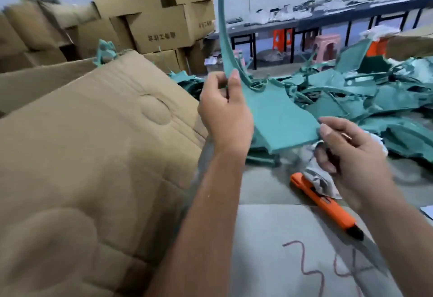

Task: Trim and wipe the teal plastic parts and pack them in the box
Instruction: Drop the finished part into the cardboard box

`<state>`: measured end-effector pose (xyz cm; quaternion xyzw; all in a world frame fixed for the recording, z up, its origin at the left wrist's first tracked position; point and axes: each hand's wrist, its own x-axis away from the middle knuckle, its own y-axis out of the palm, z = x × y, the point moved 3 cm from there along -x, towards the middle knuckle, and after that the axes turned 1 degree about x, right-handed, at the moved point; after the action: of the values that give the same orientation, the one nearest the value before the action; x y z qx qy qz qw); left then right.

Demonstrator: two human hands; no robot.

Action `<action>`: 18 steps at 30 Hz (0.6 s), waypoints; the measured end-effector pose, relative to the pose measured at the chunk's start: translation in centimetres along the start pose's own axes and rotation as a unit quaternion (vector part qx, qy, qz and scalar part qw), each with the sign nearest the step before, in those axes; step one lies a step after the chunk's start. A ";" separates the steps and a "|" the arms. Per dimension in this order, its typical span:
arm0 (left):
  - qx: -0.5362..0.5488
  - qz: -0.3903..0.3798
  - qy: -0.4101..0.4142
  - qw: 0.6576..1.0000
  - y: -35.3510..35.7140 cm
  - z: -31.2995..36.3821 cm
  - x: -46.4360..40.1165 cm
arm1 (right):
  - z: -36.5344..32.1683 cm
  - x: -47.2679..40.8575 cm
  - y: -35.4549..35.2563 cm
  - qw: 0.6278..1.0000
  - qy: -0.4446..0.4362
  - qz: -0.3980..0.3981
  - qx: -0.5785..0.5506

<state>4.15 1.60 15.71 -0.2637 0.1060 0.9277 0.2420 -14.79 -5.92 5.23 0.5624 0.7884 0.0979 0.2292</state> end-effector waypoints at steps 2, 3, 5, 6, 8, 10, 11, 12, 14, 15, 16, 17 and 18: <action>0.004 0.106 -0.030 0.994 -2.7 2.5 -2.3 | -1.2 -0.8 3.1 0.998 0.007 -0.007 -0.055; 0.026 0.159 -0.051 0.986 -4.2 3.5 -3.3 | -1.7 -1.1 4.9 0.997 0.014 -0.018 -0.072; 0.106 0.217 -0.078 0.967 -7.8 5.0 -5.2 | -2.6 -1.2 9.6 0.995 0.027 -0.067 -0.071; 0.133 0.218 -0.093 0.962 -9.1 5.7 -5.8 | -3.0 -1.1 12.0 0.993 0.025 -0.098 -0.058; 0.179 0.211 -0.108 0.955 -11.8 7.7 -6.6 | -3.4 -0.4 17.2 0.986 0.008 -0.162 -0.025; 0.246 0.251 -0.106 0.930 -15.0 9.7 -7.4 | -3.6 0.5 22.3 0.974 -0.018 -0.224 -0.003; 0.271 0.276 -0.117 0.914 -16.5 10.2 -7.9 | -3.8 1.0 24.5 0.967 -0.034 -0.252 0.005; 0.287 0.285 -0.127 0.906 -18.3 10.6 -8.6 | -3.8 1.5 26.8 0.959 -0.051 -0.278 0.015; 0.285 0.296 -0.141 0.901 -21.2 10.9 -9.5 | -4.1 2.2 30.7 0.938 -0.119 -0.314 0.081; 0.281 0.317 -0.147 0.894 -22.3 11.0 -9.8 | -4.5 2.5 32.2 0.917 -0.183 -0.321 0.149; 0.278 0.352 -0.156 0.880 -23.3 11.1 -10.1 | -4.7 2.8 33.7 0.881 -0.255 -0.330 0.223; 0.270 0.386 -0.164 0.867 -24.1 11.3 -9.9 | -4.8 3.2 35.3 0.835 -0.318 -0.345 0.287; 0.253 0.407 -0.166 0.862 -24.2 11.4 -9.5 | -4.7 3.5 36.5 0.795 -0.358 -0.356 0.336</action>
<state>18.43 22.39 28.70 0.0310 0.3933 0.9149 -0.0852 12.76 10.54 23.52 0.2780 0.7779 -0.4703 0.3104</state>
